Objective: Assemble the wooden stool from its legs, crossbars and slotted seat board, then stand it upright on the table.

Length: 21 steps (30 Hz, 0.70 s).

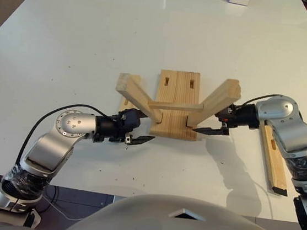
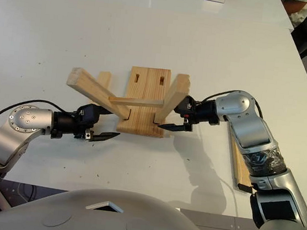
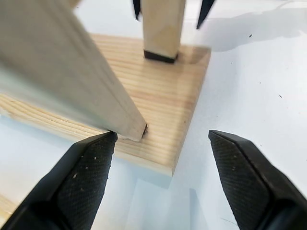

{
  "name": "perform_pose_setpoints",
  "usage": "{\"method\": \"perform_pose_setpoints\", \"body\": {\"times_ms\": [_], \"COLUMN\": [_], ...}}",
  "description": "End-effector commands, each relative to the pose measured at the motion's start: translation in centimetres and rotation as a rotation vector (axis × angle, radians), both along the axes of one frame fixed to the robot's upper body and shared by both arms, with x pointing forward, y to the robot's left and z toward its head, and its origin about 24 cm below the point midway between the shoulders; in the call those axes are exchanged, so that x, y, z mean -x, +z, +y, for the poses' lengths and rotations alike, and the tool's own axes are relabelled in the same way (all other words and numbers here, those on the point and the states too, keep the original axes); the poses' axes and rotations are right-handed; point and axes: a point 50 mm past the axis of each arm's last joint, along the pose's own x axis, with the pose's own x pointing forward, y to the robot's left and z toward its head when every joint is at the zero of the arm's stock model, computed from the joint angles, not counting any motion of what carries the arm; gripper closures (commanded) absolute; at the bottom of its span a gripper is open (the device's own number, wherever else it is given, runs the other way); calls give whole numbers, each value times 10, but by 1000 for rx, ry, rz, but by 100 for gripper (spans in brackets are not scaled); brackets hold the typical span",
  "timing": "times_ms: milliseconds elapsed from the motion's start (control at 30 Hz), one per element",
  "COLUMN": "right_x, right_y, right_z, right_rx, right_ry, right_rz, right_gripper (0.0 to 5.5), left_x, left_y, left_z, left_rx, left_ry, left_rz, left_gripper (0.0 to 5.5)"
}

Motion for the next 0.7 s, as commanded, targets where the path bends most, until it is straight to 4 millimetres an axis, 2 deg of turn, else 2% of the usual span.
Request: {"method": "perform_pose_setpoints", "body": {"times_ms": [33, 200, 367, 500, 700], "right_x": [-5, -7, -7, -4, -4], "right_y": [7, 11, 18, 24, 23], "right_z": [3, 3, -6, -10, -11], "right_rx": [-19, -39, -30, -24, -23], "right_ry": [-27, -59, -56, -38, -38], "right_rz": [-44, -67, -75, -81, -85], "right_gripper": [162, 87, 14, 14, 10], "left_x": [-6, 2, 4, 6, 1], "left_y": [16, 20, 22, 24, 25], "left_z": [-2, -2, 2, 10, 15], "left_rx": [36, 42, 40, 0, -31], "left_ry": [-18, -61, -68, -85, -66], "left_rz": [-56, -35, -17, -3, -26], "left_gripper": [196, 196, 196, 196, 112]}}
